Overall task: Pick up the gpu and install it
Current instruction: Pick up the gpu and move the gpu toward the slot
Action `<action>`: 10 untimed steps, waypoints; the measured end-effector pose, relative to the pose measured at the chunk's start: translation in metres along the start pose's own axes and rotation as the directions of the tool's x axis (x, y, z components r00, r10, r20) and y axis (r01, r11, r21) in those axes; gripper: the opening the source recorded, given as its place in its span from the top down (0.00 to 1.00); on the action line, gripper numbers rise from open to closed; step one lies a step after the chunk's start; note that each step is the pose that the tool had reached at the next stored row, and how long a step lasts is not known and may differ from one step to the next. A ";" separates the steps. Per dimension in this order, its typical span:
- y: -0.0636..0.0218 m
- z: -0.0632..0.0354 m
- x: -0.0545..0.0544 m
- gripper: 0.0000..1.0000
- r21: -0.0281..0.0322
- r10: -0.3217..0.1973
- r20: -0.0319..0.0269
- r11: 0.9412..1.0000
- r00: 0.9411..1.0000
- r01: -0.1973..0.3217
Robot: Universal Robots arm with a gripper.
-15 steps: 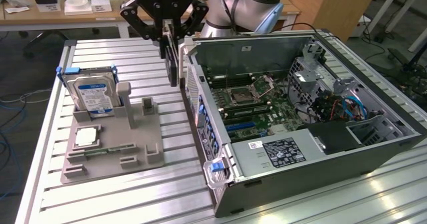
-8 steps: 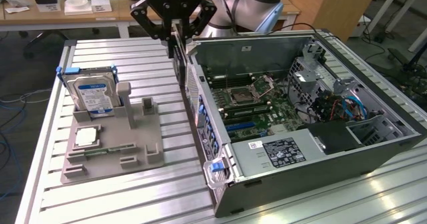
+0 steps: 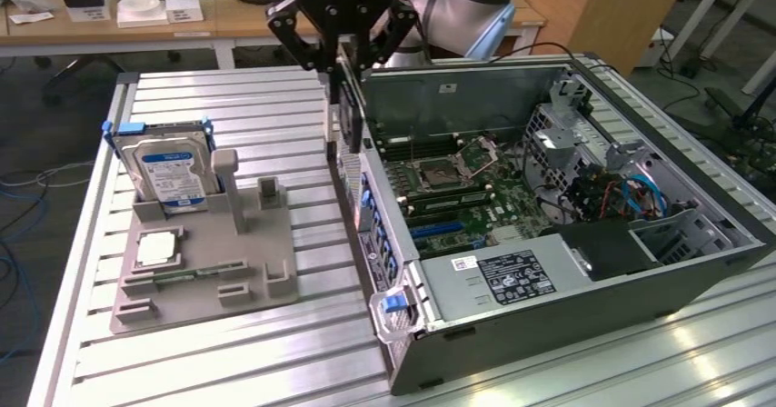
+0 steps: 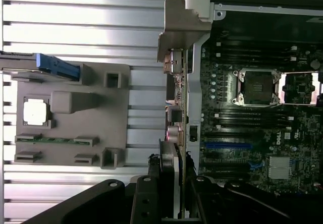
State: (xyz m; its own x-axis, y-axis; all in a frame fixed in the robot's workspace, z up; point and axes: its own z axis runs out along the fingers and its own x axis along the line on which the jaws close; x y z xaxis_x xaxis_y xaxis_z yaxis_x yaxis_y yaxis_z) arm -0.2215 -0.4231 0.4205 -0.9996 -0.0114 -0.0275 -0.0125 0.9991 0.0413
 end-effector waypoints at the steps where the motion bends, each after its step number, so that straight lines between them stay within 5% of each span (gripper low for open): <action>1: 0.0000 0.0001 -0.004 0.72 0.000 0.000 0.000 1.000 1.000 0.000; 10: -0.0005 0.0013 -0.036 0.72 0.000 -0.001 0.000 1.000 1.000 0.001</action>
State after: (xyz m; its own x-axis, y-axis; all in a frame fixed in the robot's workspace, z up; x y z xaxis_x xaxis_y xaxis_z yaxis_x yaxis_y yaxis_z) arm -0.1857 -0.4231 0.4202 -0.9996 -0.0120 -0.0274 -0.0131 0.9990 0.0417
